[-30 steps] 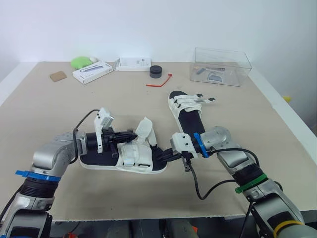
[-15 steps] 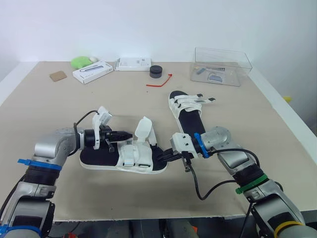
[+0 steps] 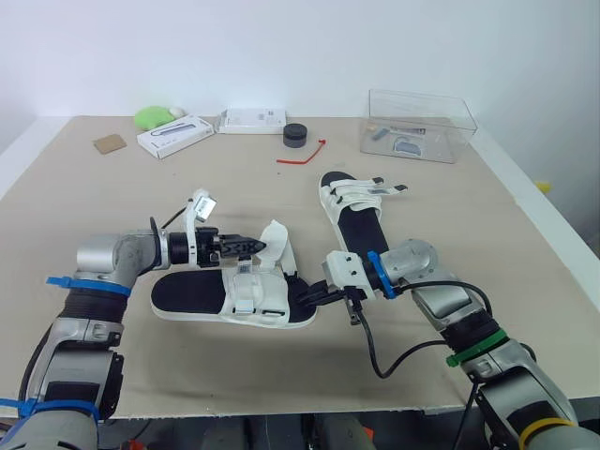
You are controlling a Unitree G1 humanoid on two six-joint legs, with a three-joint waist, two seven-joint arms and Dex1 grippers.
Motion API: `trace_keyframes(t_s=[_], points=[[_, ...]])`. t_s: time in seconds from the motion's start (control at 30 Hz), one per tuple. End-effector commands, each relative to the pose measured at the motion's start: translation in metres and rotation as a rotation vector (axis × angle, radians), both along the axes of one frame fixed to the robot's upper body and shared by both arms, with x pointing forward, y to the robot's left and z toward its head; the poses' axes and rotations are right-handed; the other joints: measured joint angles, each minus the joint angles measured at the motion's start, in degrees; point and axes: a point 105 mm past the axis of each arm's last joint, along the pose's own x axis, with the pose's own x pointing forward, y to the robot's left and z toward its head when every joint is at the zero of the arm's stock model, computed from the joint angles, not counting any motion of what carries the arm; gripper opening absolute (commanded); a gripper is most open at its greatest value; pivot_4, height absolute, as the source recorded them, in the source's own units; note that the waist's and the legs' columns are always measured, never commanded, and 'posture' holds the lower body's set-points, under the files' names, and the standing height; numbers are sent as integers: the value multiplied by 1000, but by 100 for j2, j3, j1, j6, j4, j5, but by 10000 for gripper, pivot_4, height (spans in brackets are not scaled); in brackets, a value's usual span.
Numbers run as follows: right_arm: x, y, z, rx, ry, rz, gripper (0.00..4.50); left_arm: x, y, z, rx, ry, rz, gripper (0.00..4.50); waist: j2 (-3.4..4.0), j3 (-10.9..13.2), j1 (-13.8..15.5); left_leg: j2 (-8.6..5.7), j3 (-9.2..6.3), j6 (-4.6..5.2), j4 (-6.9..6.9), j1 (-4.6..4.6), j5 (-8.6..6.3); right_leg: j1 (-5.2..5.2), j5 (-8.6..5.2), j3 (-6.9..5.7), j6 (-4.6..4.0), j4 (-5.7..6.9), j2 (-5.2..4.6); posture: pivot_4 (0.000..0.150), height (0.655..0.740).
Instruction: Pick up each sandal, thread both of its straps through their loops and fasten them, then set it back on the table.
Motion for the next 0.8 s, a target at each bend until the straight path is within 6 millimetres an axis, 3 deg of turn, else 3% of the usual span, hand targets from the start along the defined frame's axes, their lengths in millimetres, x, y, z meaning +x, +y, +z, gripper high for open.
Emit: trace_keyframes(t_s=[0.03,0.47,0.8], points=[[3,-17,-21,-92,39,-67,0,4,-7,11,-34,-31,-29,40225,0,0,0,0,0,0,0,0,0,0,0,0,0,0,0,1500,7400],[2,-20,-22,-101,31,-72,0,-16,-30,52,-244,55,-224,40225,-1,0,-4,-4,-3,0,4,-7,0,-2,0,-1,2,0,-1,1500,7400],[3,-20,-23,-105,29,-70,0,-49,-36,47,-184,137,-372,40225,-1,0,-6,-5,-5,0,5,-8,0,-2,0,-1,3,0,-2,1500,7400]])
